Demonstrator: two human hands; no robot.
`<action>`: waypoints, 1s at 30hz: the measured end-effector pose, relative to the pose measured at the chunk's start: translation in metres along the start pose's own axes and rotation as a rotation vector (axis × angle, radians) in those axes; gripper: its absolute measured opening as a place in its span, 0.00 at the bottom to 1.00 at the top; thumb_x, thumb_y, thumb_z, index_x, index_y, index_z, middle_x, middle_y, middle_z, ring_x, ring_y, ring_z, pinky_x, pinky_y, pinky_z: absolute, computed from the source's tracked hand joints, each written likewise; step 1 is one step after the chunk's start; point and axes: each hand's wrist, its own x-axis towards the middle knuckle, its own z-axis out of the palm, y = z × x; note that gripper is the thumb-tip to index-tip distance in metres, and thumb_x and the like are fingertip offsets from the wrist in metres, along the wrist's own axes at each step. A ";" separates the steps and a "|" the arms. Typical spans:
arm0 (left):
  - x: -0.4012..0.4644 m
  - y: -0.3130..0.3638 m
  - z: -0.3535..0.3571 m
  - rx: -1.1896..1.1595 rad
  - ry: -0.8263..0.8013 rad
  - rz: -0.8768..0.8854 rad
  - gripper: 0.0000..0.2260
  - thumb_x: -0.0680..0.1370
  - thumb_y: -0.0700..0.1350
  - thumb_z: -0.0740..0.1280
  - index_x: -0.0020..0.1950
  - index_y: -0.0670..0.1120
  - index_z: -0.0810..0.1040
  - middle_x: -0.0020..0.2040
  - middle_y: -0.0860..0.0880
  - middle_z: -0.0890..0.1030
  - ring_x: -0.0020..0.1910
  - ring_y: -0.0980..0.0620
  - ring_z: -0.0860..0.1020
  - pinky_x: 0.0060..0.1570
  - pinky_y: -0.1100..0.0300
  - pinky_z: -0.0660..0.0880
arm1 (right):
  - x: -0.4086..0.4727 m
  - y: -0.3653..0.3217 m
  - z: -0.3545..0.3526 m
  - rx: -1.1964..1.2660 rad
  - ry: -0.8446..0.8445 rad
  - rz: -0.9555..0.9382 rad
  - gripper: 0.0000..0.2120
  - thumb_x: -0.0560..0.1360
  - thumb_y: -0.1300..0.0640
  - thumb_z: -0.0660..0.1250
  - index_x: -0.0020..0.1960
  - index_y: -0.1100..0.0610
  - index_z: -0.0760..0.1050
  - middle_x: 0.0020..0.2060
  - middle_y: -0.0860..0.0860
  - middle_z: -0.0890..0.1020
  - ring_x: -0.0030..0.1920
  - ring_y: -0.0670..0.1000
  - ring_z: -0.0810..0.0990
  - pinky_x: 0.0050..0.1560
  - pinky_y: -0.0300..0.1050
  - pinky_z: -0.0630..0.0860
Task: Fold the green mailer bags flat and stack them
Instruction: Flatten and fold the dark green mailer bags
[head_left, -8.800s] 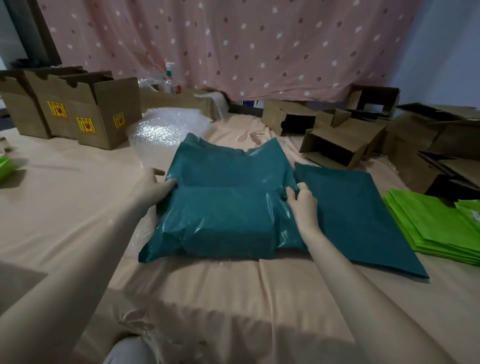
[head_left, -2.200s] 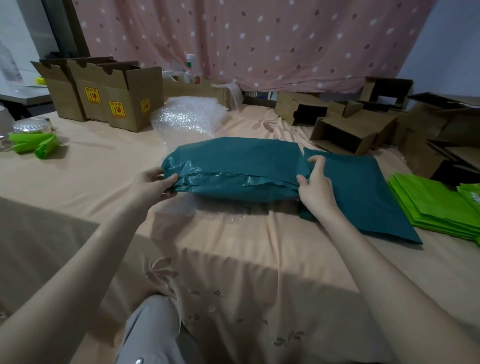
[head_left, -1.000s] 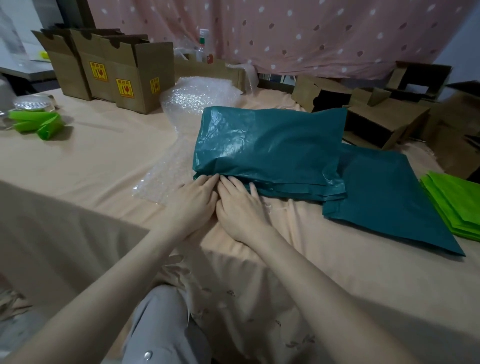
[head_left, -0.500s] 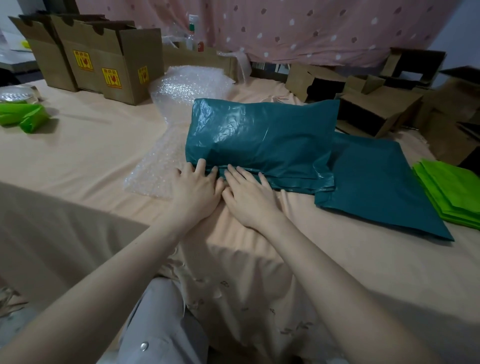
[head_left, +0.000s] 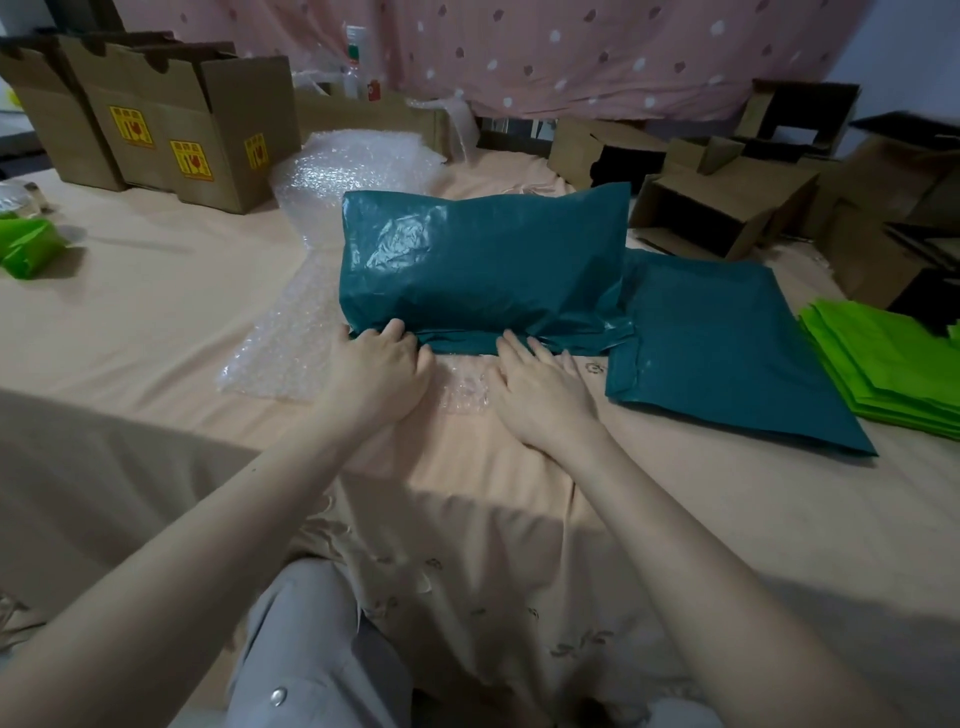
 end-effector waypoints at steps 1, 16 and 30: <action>0.001 0.005 -0.002 -0.011 0.010 -0.023 0.29 0.74 0.54 0.37 0.46 0.44 0.76 0.48 0.47 0.74 0.49 0.44 0.75 0.52 0.50 0.62 | 0.000 0.000 0.000 0.001 -0.005 -0.005 0.27 0.81 0.47 0.43 0.77 0.57 0.51 0.77 0.49 0.52 0.76 0.52 0.51 0.75 0.56 0.47; 0.011 0.062 0.004 -0.100 -0.184 0.170 0.26 0.78 0.57 0.41 0.76 0.56 0.57 0.69 0.52 0.66 0.66 0.47 0.67 0.63 0.50 0.62 | -0.001 0.032 -0.016 -0.017 0.060 0.105 0.24 0.81 0.50 0.48 0.72 0.61 0.61 0.69 0.56 0.65 0.70 0.56 0.62 0.68 0.54 0.60; 0.016 0.072 0.001 -0.152 -0.244 0.084 0.21 0.81 0.56 0.48 0.73 0.58 0.62 0.66 0.50 0.66 0.63 0.45 0.65 0.61 0.49 0.63 | 0.006 0.047 -0.034 -0.024 -0.003 0.274 0.22 0.80 0.51 0.52 0.68 0.64 0.62 0.66 0.61 0.67 0.68 0.61 0.60 0.66 0.51 0.62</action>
